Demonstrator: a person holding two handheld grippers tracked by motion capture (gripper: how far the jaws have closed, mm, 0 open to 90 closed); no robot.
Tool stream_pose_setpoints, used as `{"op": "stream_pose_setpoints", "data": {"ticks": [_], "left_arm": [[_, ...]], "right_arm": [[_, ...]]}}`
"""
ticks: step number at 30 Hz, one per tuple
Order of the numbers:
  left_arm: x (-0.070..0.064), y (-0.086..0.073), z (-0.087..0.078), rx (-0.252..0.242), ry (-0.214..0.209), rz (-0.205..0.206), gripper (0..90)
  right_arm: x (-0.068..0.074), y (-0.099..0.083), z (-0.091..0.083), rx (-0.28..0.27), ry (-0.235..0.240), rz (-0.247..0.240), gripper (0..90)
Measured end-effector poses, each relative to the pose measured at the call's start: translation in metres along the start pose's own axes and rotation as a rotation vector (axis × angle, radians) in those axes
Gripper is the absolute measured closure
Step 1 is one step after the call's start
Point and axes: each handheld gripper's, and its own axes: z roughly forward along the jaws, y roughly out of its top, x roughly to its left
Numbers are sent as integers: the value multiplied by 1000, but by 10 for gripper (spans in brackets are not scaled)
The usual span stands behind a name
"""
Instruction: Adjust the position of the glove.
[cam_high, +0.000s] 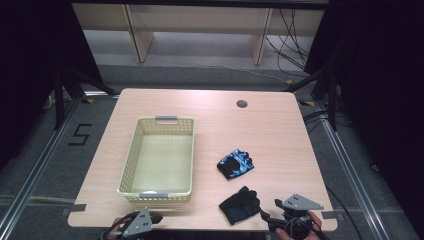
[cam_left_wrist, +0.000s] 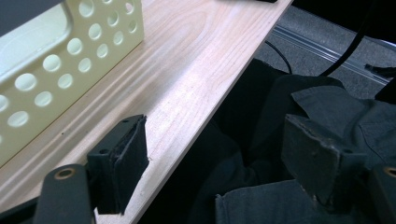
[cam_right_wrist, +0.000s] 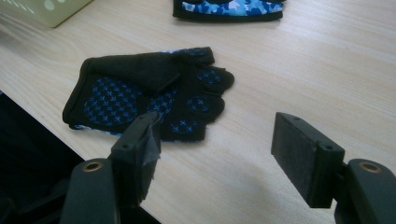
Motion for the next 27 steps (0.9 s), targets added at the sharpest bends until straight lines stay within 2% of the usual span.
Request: {"op": "stream_pose_setpoints", "data": {"ticks": [2, 4, 5, 6, 7, 8, 10, 11, 12, 14, 16, 17, 18, 19, 20, 21, 22, 23, 24, 25, 26, 27], "left_arm": [[0, 0, 0, 13, -8, 6, 235], [-1, 1, 1, 6, -17, 1, 244], [-2, 2, 1, 11, -14, 16, 248], [-4, 2, 2, -2, -33, -2, 257], [-4, 3, 2, 0, -24, 6, 267], [-6, 4, 3, -15, -35, -8, 271], [-7, 5, 4, -14, -40, -1, 273], [-8, 8, 6, -37, -55, 7, 295], [-10, 9, 7, -31, -53, -18, 297], [-15, 14, 10, -55, -65, -26, 318], [-16, 16, 11, -58, -68, -15, 344], [-21, 23, 16, -80, -85, -16, 380], [-24, 27, 18, -81, -97, -5, 414], [-26, 32, 21, -77, -104, 31, 465], [-28, 36, 23, -82, -122, 34, 519], [-31, 40, 28, -101, -124, 39, 565], [-35, 46, 33, -97, -126, 57, 611], [-36, 50, 36, -101, -123, 79, 657], [-38, 55, 41, -97, -138, 92, 702], [-42, 59, 47, -103, -136, 93, 736], [-44, 63, 51, -87, -131, 117, 764], [-46, 67, 57, -97, -136, 128, 787]], "right_arm": [[0, 0, 0, -3, 3, -4, 350], [1, 0, 0, 4, -1, 4, 359], [1, 0, 0, 4, 3, 2, 367], [1, 0, 0, 1, 7, -3, 376], [1, 1, -1, 1, 11, -7, 389], [1, 1, 0, -3, 25, -13, 400], [3, 2, 0, -1, 26, 6, 414], [6, 4, -2, 10, 35, 5, 449], [4, 6, -1, 0, 35, -34, 465], [5, 10, -1, -4, 43, -47, 507], [6, 14, -1, -2, 49, -54, 540], [7, 21, -1, -16, 40, -88, 618], [7, 24, -1, -18, 40, -110, 658], [8, 27, 0, -17, 38, -133, 712], [9, 29, 1, -20, 32, -151, 761], [9, 30, 2, -10, 27, -164, 796], [10, 31, 3, -4, 36, -162, 828], [9, 33, 7, 0, 43, -178, 852], [8, 33, 9, 0, 44, -186, 870], [9, 34, 12, 9, 47, -197, 878], [6, 36, 15, 12, 46, -225, 888], [7, 37, 17, 27, 49, -215, 888]]}}
